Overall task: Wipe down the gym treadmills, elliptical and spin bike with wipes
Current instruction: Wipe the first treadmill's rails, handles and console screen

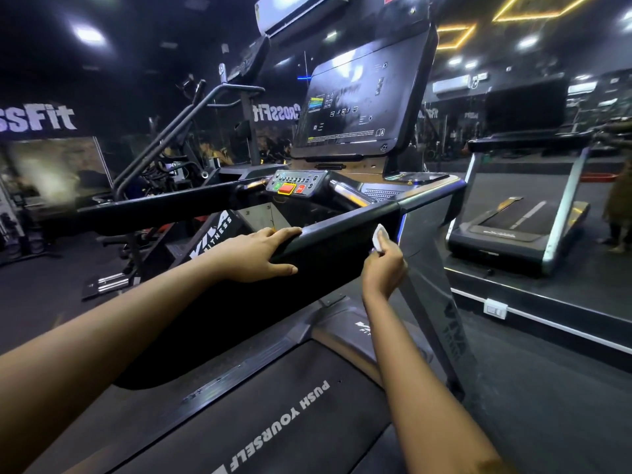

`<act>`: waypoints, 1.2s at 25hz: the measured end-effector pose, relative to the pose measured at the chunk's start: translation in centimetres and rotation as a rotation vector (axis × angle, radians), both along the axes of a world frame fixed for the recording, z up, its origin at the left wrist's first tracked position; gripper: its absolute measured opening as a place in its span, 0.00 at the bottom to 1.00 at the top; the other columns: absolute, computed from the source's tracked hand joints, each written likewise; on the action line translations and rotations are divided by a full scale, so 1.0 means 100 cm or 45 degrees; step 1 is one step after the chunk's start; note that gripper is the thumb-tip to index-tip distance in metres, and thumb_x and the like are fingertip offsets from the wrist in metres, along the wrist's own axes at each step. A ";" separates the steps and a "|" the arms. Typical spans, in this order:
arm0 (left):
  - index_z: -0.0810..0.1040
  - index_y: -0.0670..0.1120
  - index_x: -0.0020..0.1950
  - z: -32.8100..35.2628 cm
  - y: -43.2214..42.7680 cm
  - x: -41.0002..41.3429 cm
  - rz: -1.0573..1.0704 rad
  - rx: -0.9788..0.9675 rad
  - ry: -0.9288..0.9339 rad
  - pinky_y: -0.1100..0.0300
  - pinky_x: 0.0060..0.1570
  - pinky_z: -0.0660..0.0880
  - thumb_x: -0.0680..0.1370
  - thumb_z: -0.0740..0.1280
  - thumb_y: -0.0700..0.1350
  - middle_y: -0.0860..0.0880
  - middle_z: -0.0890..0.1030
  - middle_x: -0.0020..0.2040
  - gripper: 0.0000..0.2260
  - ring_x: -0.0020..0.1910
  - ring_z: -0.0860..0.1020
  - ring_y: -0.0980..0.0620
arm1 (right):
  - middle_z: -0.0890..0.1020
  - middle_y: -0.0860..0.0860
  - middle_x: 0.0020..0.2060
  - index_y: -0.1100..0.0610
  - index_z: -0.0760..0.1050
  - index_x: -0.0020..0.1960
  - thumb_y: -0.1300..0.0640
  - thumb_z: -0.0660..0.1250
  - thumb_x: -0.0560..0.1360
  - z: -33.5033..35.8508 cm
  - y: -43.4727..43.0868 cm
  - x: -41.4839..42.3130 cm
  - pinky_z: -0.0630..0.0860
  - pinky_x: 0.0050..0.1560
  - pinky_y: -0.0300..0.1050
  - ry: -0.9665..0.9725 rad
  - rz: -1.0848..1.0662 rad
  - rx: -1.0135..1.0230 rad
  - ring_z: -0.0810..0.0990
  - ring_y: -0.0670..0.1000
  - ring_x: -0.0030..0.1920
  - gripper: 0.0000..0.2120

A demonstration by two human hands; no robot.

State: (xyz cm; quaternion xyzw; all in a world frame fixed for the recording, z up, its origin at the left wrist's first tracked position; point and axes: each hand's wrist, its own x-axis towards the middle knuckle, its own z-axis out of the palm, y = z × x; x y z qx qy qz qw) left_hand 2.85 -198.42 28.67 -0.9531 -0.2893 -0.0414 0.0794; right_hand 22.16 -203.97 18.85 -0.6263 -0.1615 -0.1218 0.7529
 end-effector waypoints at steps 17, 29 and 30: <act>0.44 0.62 0.76 0.000 -0.002 -0.047 -0.044 -0.050 0.013 0.56 0.66 0.66 0.74 0.64 0.63 0.49 0.65 0.72 0.38 0.70 0.67 0.49 | 0.82 0.61 0.49 0.64 0.80 0.55 0.75 0.61 0.71 -0.011 -0.015 0.001 0.66 0.47 0.26 -0.118 0.043 0.026 0.81 0.59 0.50 0.17; 0.42 0.62 0.76 -0.008 0.004 -0.046 -0.061 0.112 0.009 0.55 0.61 0.70 0.74 0.62 0.66 0.47 0.68 0.68 0.39 0.65 0.72 0.46 | 0.79 0.55 0.42 0.59 0.81 0.55 0.67 0.58 0.68 -0.029 -0.021 -0.117 0.72 0.47 0.41 -0.872 0.148 0.032 0.77 0.52 0.43 0.20; 0.42 0.62 0.76 -0.007 0.004 -0.046 -0.062 0.106 0.011 0.54 0.61 0.70 0.74 0.62 0.65 0.47 0.68 0.69 0.39 0.65 0.71 0.46 | 0.80 0.56 0.43 0.59 0.81 0.54 0.68 0.60 0.68 -0.027 -0.022 -0.101 0.72 0.47 0.40 -0.810 0.124 0.055 0.77 0.52 0.43 0.19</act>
